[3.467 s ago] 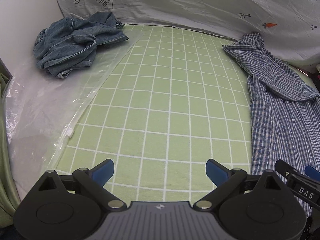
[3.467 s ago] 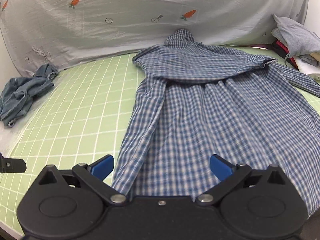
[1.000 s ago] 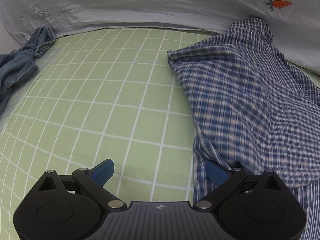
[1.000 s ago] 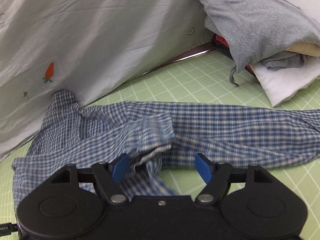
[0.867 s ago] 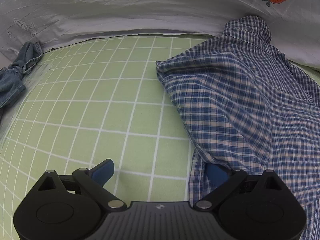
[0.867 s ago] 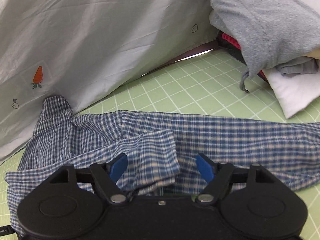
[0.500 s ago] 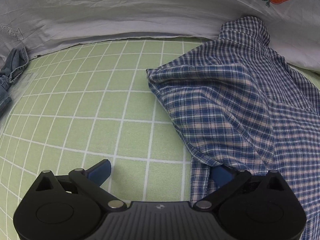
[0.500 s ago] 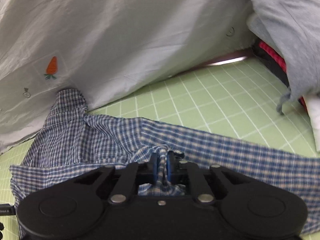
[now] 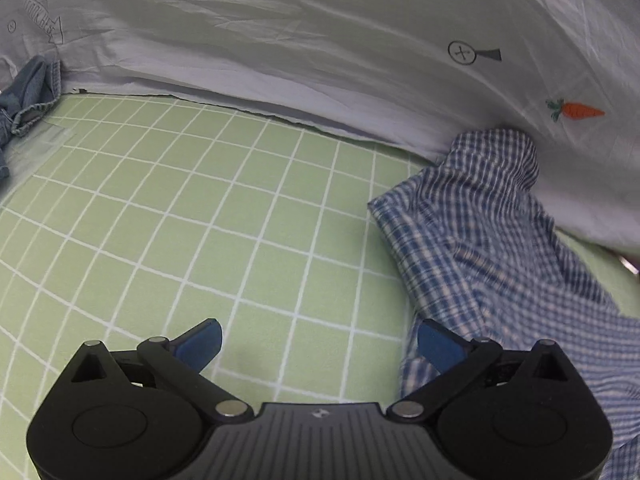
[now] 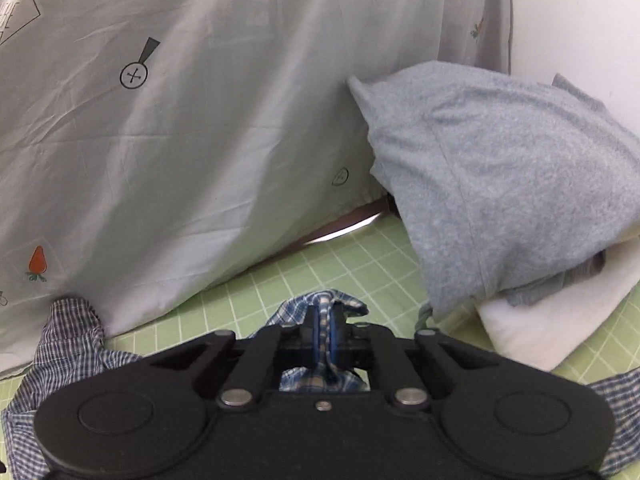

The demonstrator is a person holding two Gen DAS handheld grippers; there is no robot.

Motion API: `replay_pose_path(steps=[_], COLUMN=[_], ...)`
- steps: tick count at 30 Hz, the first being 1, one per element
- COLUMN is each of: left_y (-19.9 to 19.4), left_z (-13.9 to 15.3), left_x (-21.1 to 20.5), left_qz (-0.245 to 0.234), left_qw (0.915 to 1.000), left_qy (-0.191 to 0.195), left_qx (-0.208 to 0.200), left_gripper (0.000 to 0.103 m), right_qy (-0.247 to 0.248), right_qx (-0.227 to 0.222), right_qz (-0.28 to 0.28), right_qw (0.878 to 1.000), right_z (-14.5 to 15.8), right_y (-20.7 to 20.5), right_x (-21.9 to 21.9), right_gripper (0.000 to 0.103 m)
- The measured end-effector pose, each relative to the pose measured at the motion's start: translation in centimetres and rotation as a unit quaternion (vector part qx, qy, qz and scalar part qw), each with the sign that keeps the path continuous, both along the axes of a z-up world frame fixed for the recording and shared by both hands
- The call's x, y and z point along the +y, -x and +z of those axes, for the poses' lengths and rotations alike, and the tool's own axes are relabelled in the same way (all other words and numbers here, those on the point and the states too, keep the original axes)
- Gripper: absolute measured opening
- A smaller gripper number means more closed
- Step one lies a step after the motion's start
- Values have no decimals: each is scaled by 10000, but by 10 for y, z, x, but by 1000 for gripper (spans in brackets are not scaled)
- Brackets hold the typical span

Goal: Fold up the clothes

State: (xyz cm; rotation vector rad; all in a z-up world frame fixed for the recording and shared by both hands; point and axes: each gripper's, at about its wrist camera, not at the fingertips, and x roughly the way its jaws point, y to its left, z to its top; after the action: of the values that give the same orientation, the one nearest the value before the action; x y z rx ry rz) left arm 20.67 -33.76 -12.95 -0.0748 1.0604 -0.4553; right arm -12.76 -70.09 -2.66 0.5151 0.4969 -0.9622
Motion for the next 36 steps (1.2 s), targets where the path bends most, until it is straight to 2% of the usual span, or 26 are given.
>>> replay_pose_path(steps=[3,5,7,8,9,10,11,13,16,19,21,24,27,29,30,31,35,36], left_y=[-17,-30,-39,-44,-48,-52,-56,-61,-68,-70,-66,-61,-55,-52,-50,-48,-40,-39], left_z=[-4,-7,-10,-11,-11,-12,-12,-5,13,17,21,27,33,37,39,40,48,50], left_x=[-10,-20,-31,-35,-39,-43,-47,-53,-63,-68,-65,-60,-54,-51,-49,-47,-40,-38], left_qz=[101,120,63,34,8,-18,-43,-75,-193,-246,-201,-134,-67,-22,0,22,112,134], left_qw=[9980,9966,9960,9958,9956,9953,9951,9946,9952,9968,9972,9976,9978,9978,9978,9978,9975,9974], left_qy=[572,710,762,783,806,829,851,984,959,730,681,607,533,483,459,434,335,310], left_qx=[239,392,455,468,481,493,505,334,-40,-189,-241,-319,-398,-450,-476,-502,-606,-632], left_gripper=[99,88,68,62,48,22,1,2,2,2,2,4,15,36,55,67,75,81], right_qy=[-220,-373,-492,-498,-494,-491,-490,-488,-405,-259,-142,-264,-449,-414,-376,-330,-46,49], right_qx=[-81,-205,-293,-295,-302,-307,-312,-311,-288,-404,-186,141,272,345,346,335,201,149], right_qz=[-270,-381,-441,-423,-396,-376,-361,-332,-274,-135,-20,-2,-74,-30,16,64,406,549], right_qw=[9994,9984,9974,9974,9975,9976,9977,9978,9984,9988,9997,9996,9986,9985,9987,9989,9990,9984], right_z=[-11,-17,-21,-22,-22,-22,-22,-22,-18,-9,-10,-27,-40,-40,-38,-36,-17,-11], right_y=[9,14,17,17,18,18,17,17,13,7,-1,-10,-10,-10,-11,-11,-10,-10], right_x=[-3,-5,-6,-6,-6,-7,-8,-11,-12,-6,-3,-6,-10,-8,-7,-6,8,14], right_gripper=[6,6,6,6,6,6,6,6,6,6,6,6,6,6,6,6,6,6])
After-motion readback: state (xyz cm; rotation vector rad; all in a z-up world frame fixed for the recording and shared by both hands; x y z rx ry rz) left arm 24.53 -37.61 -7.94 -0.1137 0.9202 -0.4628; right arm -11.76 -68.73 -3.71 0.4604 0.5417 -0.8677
